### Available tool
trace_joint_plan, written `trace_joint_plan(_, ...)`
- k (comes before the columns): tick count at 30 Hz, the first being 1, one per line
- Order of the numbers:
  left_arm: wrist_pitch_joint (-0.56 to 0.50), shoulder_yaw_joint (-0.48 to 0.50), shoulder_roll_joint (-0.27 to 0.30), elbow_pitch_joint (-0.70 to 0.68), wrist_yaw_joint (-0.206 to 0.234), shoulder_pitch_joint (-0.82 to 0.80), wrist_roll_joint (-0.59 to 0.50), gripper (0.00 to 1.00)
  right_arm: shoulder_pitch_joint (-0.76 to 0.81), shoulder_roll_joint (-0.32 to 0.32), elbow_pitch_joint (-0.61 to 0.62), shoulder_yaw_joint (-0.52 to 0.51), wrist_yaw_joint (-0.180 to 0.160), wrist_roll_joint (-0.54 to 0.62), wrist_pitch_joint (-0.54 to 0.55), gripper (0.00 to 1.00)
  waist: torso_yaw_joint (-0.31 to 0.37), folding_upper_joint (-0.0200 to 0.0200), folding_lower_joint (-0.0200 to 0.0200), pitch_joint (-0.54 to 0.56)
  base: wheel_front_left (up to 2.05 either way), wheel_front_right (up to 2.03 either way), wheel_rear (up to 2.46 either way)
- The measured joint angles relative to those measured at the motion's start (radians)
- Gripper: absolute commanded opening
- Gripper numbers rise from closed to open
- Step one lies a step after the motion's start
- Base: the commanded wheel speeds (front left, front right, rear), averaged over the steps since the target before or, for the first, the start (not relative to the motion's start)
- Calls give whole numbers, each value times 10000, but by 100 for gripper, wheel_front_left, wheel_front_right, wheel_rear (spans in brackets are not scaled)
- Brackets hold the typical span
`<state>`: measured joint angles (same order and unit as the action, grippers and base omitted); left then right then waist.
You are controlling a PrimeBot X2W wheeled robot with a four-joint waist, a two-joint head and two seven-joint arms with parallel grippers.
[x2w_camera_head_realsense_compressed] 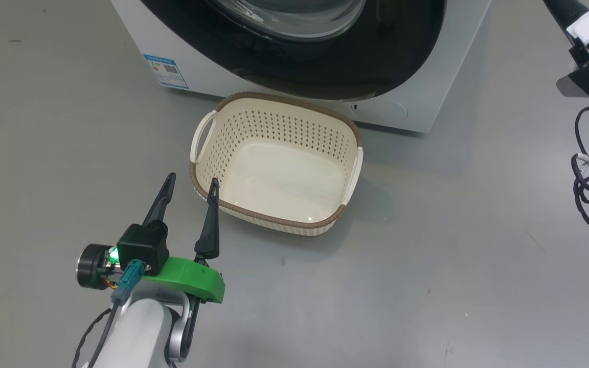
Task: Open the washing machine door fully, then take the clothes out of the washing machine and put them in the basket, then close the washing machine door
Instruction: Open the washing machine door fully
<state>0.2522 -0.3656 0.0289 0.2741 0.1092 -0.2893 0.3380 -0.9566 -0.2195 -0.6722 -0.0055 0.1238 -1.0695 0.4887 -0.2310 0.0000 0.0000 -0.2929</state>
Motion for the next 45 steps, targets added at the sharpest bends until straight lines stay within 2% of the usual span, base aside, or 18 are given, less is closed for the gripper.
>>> trace_joint_plan(4,0,159,8,6,0,151,-73,100,448,-395,692,880,29,1360,-938,0,193,0,0,332,0,0,0)
trace_joint_plan(8,0,313,12,-10,0,283,-142,100,951,-523,1283,1542,27,2203,-1755,0,393,0,0,642,0,0,0)
trace_joint_plan(16,0,598,21,-284,0,370,-234,100,2182,-654,2159,2460,25,2959,-3260,0,834,0,0,1113,0,0,0)
trace_joint_plan(24,0,780,33,-353,-8,657,-368,100,3559,-656,2320,2518,25,3300,-4675,1,1190,0,0,1444,0,0,0)
trace_joint_plan(25,0,788,33,-357,-12,690,-418,100,3734,-665,2301,2454,25,3302,-4824,37,1218,0,0,1482,0,0,0)
trace_joint_plan(26,0,823,33,-368,-12,722,-441,100,3898,-677,2284,2420,25,3333,-5009,86,1247,0,0,1516,0,0,0)
trace_joint_plan(27,0,859,35,-393,-13,758,-472,100,4039,-702,2286,2424,25,3423,-5166,86,1276,0,0,1544,0,0,0)
trace_joint_plan(28,0,872,42,-412,-13,787,-479,100,4168,-742,2286,2458,25,3536,-5258,100,1302,0,0,1570,0,0,0)
trace_joint_plan(33,0,1043,44,-462,-13,915,-508,100,4594,-823,2303,2874,25,4019,-5756,100,1423,0,0,1666,0,0,0)
trace_joint_plan(45,0,1060,44,-554,-163,965,-579,100,4938,-842,2353,2871,25,4036,-6395,100,1500,0,0,1675,0,0,0)
